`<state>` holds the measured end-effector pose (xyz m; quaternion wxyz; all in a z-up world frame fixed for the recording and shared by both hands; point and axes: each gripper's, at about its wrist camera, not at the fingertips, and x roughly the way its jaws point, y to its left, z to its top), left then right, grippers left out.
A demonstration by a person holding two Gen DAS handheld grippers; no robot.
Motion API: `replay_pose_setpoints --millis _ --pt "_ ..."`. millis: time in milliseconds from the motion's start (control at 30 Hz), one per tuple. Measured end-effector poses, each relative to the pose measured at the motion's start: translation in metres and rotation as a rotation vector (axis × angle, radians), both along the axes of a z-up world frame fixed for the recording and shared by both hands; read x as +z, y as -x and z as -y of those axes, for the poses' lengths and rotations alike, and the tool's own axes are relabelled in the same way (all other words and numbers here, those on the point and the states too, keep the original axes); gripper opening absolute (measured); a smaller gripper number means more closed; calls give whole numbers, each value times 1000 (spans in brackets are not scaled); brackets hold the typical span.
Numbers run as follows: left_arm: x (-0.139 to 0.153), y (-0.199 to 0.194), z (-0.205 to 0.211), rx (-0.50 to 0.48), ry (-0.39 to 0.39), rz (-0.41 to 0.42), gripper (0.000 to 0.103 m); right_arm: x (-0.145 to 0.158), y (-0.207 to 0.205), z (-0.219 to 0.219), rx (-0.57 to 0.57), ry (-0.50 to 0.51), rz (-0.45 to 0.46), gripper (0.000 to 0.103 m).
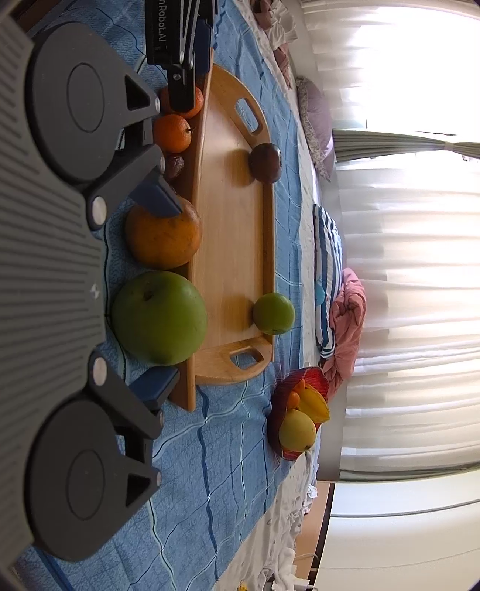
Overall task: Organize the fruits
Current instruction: 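Move both tools back toward the remaining fruits beside the tray, then grasp an orange mandarin with the left tool while the right tool grasps the second green apple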
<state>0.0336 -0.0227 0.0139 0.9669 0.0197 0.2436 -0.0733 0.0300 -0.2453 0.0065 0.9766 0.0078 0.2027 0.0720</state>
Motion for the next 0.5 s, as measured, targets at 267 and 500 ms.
replay_pose_setpoints --millis 267,500 --pt "-6 -7 -2 18 15 -36 47 4 6 6 -39 0 11 79" --pt "-8 -9 2 27 -9 -33 43 3 8 13 -90 5 13 70"
